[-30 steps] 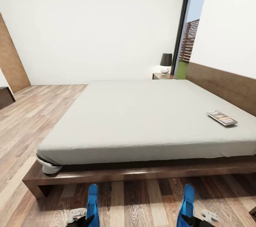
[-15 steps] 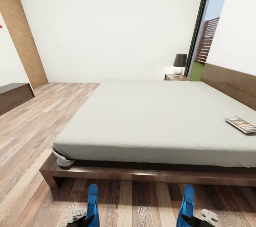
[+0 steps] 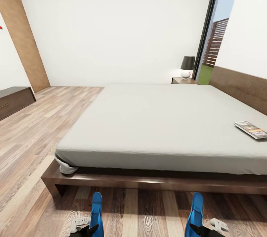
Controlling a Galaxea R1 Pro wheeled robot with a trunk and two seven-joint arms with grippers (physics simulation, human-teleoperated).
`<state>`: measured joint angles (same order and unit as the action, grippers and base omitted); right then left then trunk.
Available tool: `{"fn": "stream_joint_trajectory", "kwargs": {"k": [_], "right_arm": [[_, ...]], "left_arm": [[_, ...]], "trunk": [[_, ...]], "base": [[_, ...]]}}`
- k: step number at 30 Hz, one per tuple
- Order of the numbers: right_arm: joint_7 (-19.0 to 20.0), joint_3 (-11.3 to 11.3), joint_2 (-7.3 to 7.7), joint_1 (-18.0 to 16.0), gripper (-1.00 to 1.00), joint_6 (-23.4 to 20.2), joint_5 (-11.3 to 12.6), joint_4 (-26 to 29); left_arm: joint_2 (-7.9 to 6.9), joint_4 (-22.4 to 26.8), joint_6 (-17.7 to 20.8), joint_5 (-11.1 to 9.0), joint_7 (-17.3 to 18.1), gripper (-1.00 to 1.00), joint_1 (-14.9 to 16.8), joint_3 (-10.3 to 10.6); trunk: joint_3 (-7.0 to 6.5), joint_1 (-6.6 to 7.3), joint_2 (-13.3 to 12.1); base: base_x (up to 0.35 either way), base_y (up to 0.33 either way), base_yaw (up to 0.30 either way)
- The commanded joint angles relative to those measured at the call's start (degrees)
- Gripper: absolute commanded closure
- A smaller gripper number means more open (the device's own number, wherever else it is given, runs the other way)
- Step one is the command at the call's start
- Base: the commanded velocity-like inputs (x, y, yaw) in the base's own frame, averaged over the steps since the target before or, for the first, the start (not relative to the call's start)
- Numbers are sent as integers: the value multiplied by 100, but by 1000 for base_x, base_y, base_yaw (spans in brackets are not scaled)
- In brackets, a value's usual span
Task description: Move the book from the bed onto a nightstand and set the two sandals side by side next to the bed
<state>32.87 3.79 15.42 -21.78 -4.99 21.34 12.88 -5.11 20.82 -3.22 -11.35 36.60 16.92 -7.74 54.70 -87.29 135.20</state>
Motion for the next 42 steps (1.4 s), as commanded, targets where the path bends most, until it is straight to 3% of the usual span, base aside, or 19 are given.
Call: {"fn": "stream_joint_trajectory", "kwargs": {"k": [1,14,18,20,22,25,27,30,32,42], "right_arm": [[11,36,-2,-2,100,-55,28,3],[132,54,31,-2,100,-85,48,4],[1229,60,204,-2,100,-130,69,-14],[1869,67,377,-2,100,-160,75,-20],[2147,64,515,-2,100,-171,82,-29],[2750,62,728,-2,100,-189,91,-42],[3573,61,910,-2,100,-379,87,-53],[4420,54,1027,-2,100,-710,76,-62],[4696,49,1056,-2,100,-807,73,-69],[5144,26,1160,-2,100,-851,46,-84]], "left_arm": [[1,-8,-3,-16,31,100,4,-17],[-12,-8,18,-6,-17,100,4,-32],[-38,26,12,-5,-451,100,4,-52],[-33,332,39,-7,-1090,100,9,-55],[-22,606,71,-7,-1477,100,11,-50],[22,809,443,7,-1931,100,44,-32],[109,862,771,31,-2371,100,69,-22],[149,866,899,110,-2724,100,80,-17],[162,853,926,137,-2811,100,82,-11],[134,836,945,161,-2878,100,82,-11]], "trunk": [[5,1,2],[5,1,2],[5,1,2],[5,1,2],[5,1,2],[5,1,2],[5,1,2],[5,1,2],[5,1,2],[5,1,2]], "base": [[0,0,0],[0,0,0],[0,0,0],[0,0,0],[0,0,0],[0,0,0],[0,0,0],[0,0,0],[0,0,0],[0,0,0]]}}
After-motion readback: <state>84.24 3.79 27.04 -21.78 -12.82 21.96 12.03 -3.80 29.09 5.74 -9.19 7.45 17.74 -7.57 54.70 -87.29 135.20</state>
